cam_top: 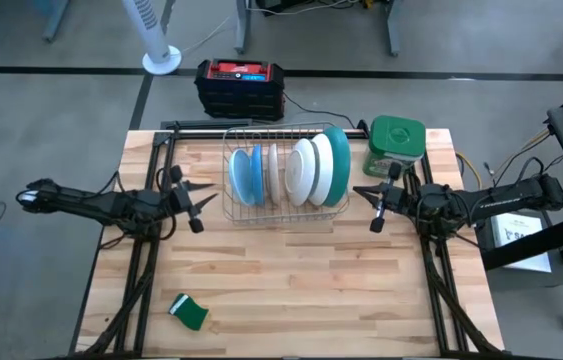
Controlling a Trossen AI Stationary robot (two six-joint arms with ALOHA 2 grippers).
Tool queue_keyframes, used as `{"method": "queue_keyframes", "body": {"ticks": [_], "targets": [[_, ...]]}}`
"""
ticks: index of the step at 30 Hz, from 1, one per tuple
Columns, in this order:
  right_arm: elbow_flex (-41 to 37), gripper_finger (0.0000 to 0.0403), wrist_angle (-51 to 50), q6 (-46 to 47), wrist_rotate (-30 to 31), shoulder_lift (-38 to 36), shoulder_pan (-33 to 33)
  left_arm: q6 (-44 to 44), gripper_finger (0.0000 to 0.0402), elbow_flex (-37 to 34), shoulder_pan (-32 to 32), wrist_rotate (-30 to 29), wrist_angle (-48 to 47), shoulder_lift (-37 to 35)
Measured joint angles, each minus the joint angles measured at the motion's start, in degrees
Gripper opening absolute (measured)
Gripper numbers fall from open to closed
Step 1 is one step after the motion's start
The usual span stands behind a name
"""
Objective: Sort dishes
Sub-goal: Return to Home Position
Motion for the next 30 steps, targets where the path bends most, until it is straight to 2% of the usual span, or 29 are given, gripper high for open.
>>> {"method": "queue_keyframes", "body": {"ticks": [9,15,18,21,23,30], "targets": [[0.0,0.0000,-0.2,0.0,0.0,0.0,0.0,1.5,0.0116,-0.4,0.0,-2.9,-3.9,-5.7],[0.0,0.0000,0.4,0.3,0.2,0.0,0.0,2.4,0.0116,-1.7,0.1,-9.8,-2.8,-9.0],[1.1,0.0000,0.4,1.5,2.9,0.1,0.0,2.4,0.0116,-1.7,0.1,-12.8,-2.5,-9.5],[3.9,0.0000,-0.7,3.3,5.8,0.8,0.0,1.7,0.0116,-1.7,0.1,-14.1,-2.3,-9.6],[7.0,0.0000,-4.9,4.3,5.8,2.2,0.0,0.8,0.0116,-1.5,0.1,-14.1,-2.3,-9.4],[19.9,0.0000,-18.2,4.4,5.8,13.1,0.0,-0.9,0.0116,-1.8,0.1,-14.3,-2.3,-8.6]]}}
